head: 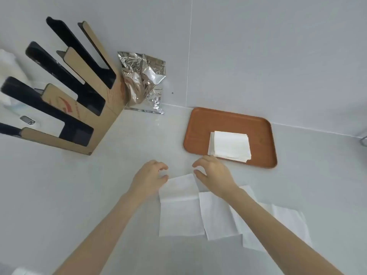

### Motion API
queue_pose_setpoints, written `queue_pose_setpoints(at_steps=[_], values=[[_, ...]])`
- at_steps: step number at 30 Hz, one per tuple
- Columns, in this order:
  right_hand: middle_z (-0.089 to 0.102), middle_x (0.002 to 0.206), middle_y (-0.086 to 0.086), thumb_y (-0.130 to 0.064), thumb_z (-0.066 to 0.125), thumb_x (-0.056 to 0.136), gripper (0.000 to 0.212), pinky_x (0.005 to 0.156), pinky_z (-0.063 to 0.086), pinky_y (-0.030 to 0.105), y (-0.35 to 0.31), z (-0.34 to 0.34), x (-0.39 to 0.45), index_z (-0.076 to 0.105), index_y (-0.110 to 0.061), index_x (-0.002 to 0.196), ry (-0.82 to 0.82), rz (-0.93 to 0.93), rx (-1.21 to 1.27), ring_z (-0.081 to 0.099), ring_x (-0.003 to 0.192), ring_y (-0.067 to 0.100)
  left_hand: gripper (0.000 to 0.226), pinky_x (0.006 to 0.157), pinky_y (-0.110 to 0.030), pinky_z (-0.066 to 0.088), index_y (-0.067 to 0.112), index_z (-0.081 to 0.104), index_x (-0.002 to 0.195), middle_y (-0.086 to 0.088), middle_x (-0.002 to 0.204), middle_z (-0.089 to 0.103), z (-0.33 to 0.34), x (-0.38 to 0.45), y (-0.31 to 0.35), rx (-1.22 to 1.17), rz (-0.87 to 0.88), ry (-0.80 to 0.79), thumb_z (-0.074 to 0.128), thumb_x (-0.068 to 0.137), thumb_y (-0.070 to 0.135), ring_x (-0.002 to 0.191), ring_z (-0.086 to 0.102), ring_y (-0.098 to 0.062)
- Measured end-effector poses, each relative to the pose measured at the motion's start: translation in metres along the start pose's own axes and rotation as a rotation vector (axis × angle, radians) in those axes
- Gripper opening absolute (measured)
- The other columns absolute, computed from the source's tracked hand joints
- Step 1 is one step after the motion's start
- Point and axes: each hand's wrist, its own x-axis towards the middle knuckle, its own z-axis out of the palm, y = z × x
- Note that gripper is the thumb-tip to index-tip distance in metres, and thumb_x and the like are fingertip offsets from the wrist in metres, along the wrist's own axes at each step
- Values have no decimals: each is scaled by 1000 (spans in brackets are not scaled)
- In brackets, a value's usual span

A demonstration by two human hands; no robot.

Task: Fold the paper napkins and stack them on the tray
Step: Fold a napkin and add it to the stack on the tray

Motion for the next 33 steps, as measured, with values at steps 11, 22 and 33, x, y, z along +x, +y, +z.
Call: queue_pose_setpoints(at_steps=[11,22,33], values=[[62,106,10,-11,48,87,21,75,44,35,3,35,15,64,-10,101,-80,99,-140,52,102,28,11,80,-40,46,11,65,88,-12,98,60,12,1,-13,148,-35,61,59,80,15,99,53,-27],[68,87,9,-6,54,84,7,70,46,25,-17,-12,23,60,-6,87,166,111,320,59,75,17,10,70,-14,44,14,59,79,-4,74,65,-37,11,12,-131,129,128,59,81,5,68,59,-1],[69,87,2,-5,64,78,19,73,49,30,-44,-103,-16,69,-23,82,56,51,511,56,72,10,25,61,-1,42,30,66,72,19,77,68,-104,-33,70,-298,260,83,65,77,6,68,59,3]])
